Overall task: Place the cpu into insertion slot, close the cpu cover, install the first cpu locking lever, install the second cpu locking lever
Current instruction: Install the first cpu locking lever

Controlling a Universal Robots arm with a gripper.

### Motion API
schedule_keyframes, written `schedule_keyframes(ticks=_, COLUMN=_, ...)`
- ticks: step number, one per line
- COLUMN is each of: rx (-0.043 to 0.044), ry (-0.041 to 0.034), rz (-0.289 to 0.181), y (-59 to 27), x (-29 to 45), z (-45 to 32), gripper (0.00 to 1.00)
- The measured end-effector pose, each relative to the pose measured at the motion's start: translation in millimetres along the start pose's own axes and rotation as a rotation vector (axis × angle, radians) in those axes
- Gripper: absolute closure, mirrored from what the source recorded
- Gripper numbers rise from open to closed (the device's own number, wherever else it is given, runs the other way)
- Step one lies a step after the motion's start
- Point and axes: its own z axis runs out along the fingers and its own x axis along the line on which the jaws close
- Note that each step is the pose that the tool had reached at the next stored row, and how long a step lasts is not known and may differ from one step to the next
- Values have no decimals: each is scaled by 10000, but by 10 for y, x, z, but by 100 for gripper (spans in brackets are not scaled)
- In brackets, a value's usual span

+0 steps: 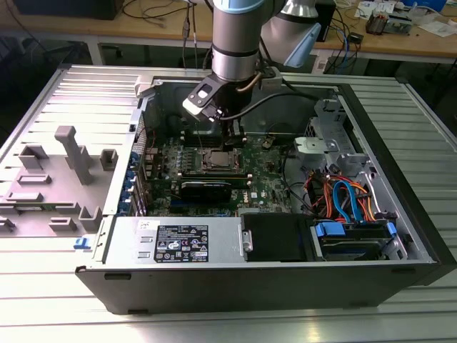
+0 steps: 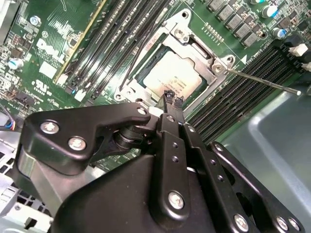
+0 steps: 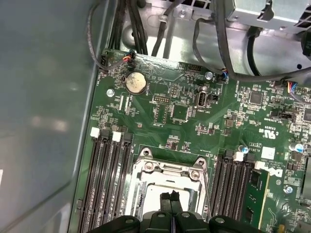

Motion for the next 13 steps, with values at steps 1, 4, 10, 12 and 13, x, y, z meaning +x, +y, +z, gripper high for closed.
schedule_keyframes(ticks=1, rx=-7, ry=-3, rz=-200, y=0, x=0, z=-1, gripper=89)
schedule_keyframes(ticks=4, rx=-28, ry=-9, rz=-757, y=0, x=0, z=-1, gripper=89)
schedule_keyframes(ticks=10, rx=-77, ry=-21, rz=-2026, y=0, x=0, z=-1, gripper=89)
schedule_keyframes(ticks=12, rx=-77, ry=-21, rz=-2028, y=0, x=0, z=-1, gripper=89)
schedule_keyframes(ticks=13, rx=-77, ry=-21, rz=-2029, y=0, x=0, z=-1, gripper=89)
